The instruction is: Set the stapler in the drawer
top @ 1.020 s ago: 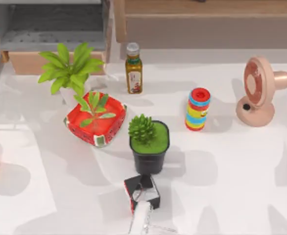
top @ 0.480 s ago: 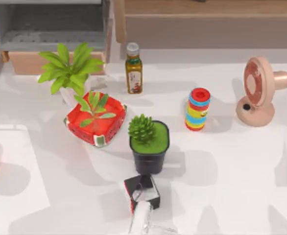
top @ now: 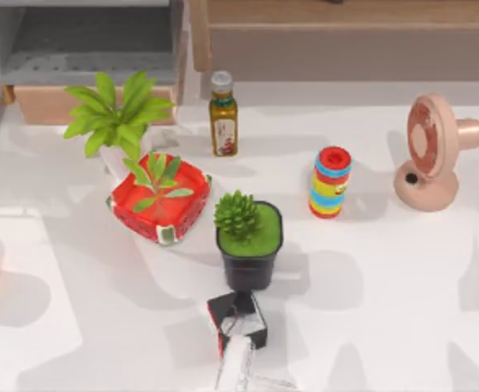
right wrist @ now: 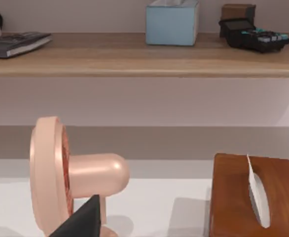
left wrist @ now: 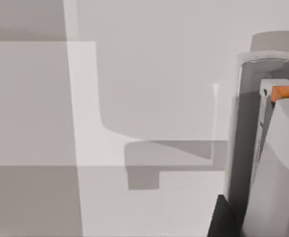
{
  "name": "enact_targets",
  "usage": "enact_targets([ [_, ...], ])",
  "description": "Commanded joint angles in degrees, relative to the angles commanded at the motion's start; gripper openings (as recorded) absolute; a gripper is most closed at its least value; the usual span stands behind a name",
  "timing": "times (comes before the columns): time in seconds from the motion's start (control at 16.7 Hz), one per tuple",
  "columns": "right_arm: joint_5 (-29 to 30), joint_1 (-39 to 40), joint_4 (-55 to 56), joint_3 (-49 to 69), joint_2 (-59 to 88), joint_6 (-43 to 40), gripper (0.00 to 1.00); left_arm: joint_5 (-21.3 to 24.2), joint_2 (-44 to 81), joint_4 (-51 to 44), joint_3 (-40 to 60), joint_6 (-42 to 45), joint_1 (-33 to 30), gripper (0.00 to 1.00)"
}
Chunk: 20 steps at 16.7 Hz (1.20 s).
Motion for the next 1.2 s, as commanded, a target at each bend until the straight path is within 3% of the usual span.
enact_targets([
  [0.06, 0.00, 0.00, 0.00, 0.00, 0.00, 0.00, 1.00, 0.00, 0.00, 0.00, 0.00, 0.00, 0.00, 0.00],
  [0.84, 0.00, 0.00, 0.00, 0.00, 0.00, 0.00, 1.00, 0.00, 0.00, 0.00, 0.00, 0.00, 0.00, 0.98],
  [1.2, 0.00, 0.00, 0.00, 0.00, 0.00, 0.00, 1.00, 0.00, 0.00, 0.00, 0.00, 0.00, 0.00, 1.00],
])
